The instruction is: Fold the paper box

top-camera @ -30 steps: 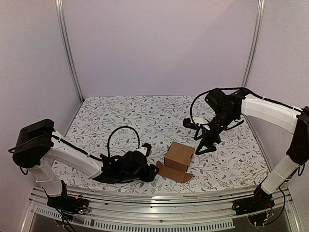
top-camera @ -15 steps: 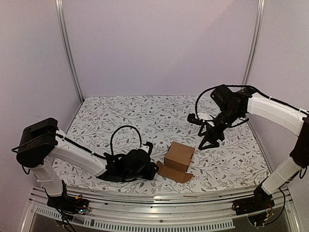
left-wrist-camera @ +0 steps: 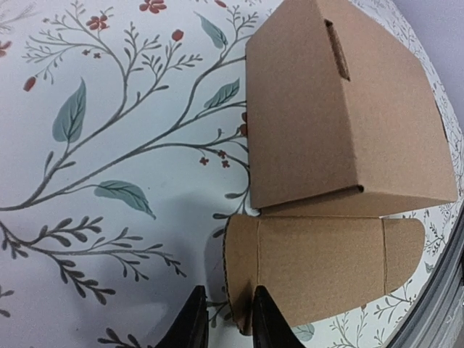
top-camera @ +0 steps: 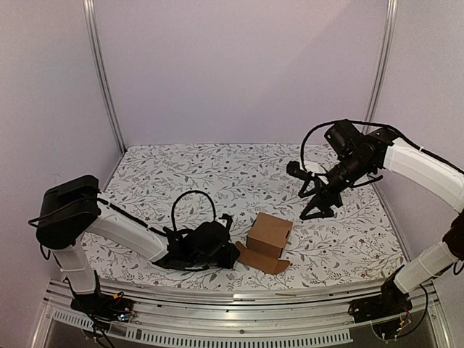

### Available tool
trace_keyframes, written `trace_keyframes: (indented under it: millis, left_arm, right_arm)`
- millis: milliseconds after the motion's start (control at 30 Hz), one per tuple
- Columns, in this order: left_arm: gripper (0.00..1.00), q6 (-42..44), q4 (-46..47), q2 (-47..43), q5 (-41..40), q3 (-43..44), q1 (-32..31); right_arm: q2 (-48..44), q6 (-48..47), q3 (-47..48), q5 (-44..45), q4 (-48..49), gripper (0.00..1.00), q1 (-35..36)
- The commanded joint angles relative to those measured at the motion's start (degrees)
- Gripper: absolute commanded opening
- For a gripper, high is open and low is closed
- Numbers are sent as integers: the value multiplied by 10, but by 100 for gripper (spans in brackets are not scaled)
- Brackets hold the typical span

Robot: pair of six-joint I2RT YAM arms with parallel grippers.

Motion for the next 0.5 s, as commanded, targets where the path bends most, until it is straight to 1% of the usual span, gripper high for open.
trace_keyframes:
  millis: [0,67,133,167,267,300,367,467]
  left_arm:
    - [19,12,7,18,16,19,8]
    - [16,17,8,21,16,23,9]
    - [12,23,7,22,14,26,10]
    - [10,25,7,23,14,27,10]
    - [6,36,5,21,9,30,10]
    - [5,41,5,18,8,29,10]
    - [3,56,4,13,7,28,11]
    - [0,92,-3,10,15,33,13]
  right_arm:
    - [-2,-5,8,3,-18,83,0]
    - [11,-14,13,27,-43,82,11]
    - [21,-54,-1,66,-66,82,37]
    - [16,-84,-28,95,-53,81,53]
    - [-29,-142,-143,174,44,81,95]
    - [-38,-156,-164,195,61,82,109]
    - [-39,-178,-181,226,78,82,132]
    - [-29,-190,-188,233,109,83,147]
